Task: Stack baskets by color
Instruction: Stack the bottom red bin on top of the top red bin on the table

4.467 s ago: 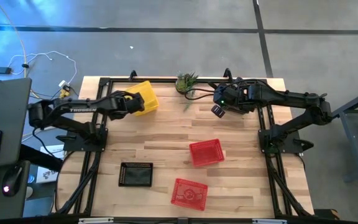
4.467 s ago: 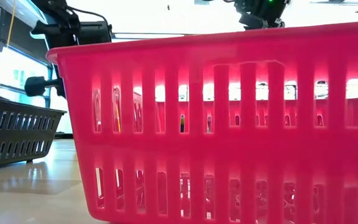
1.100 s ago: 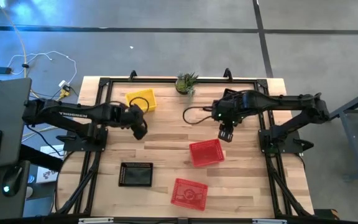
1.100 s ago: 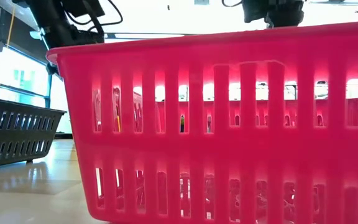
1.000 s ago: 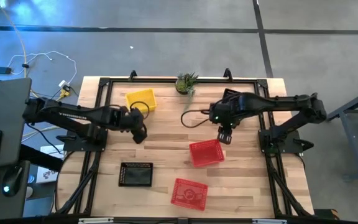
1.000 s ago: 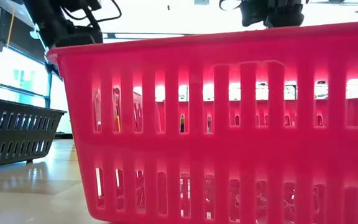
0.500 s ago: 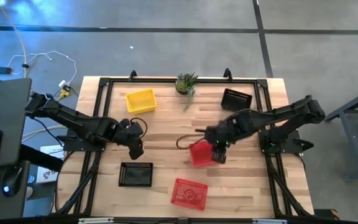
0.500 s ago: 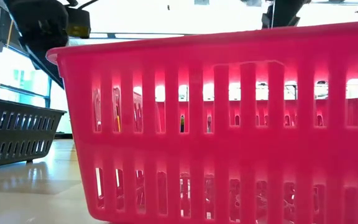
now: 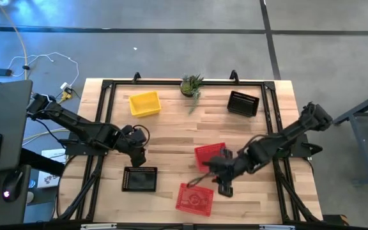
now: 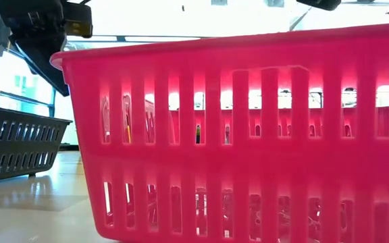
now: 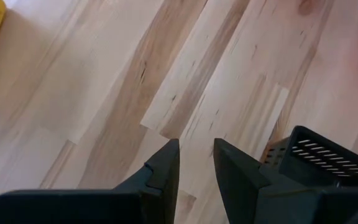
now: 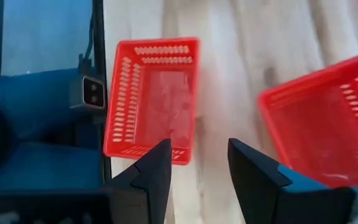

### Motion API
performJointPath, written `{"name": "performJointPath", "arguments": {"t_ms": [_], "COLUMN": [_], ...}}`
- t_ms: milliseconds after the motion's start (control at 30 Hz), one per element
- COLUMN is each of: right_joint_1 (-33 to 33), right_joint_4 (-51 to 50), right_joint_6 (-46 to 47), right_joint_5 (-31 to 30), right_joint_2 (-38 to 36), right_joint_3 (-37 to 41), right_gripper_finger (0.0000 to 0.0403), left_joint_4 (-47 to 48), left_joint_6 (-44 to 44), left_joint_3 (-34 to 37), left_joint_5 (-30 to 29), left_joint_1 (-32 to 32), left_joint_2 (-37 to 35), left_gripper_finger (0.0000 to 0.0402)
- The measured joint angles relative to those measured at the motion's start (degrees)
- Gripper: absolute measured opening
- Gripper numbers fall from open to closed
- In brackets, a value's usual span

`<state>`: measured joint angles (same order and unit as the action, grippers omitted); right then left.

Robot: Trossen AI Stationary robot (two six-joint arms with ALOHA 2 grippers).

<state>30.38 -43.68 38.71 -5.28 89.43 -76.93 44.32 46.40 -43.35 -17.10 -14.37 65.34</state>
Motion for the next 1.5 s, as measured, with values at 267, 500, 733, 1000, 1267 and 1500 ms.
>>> {"name": "performJointPath", "arguments": {"t_ms": [267, 500, 733, 1000, 1267, 1500], "right_joint_1": [3.9, 4.4, 4.1, 3.3, 2.6, 2.6], "right_joint_4": [1.7, 2.1, 2.9, 8.2, 8.1, 8.2], "right_joint_6": [-1.5, -1.6, -1.8, -3.2, -4.0, -4.2], "right_joint_5": [-0.2, -0.3, -0.6, -0.6, -2.1, -0.2], "right_joint_2": [5.8, 11.0, 15.0, 17.3, 19.1, 21.1], "right_joint_3": [0.0, 0.0, 0.0, 0.0, 0.0, 0.0], "right_gripper_finger": [0.0144, 0.0144, 0.0144, 0.0144, 0.0144, 0.0124], "left_joint_4": [-0.9, -0.9, -1.0, -1.0, -0.9, -0.9], "left_joint_6": [0.2, 0.2, 1.6, 1.6, 1.5, 1.5], "left_joint_3": [0.0, 0.0, 0.0, 0.0, 0.0, 0.0], "left_joint_5": [0.0, 0.0, 0.1, 0.4, 0.4, 0.4], "left_joint_1": [0.0, 0.0, 0.0, 0.0, 0.0, 0.0], "left_joint_2": [0.0, 0.0, 0.0, 0.0, 0.0, 0.0], "left_gripper_finger": [0.0085, 0.0085, 0.0085, 0.0085, 0.0085, 0.0085]}}
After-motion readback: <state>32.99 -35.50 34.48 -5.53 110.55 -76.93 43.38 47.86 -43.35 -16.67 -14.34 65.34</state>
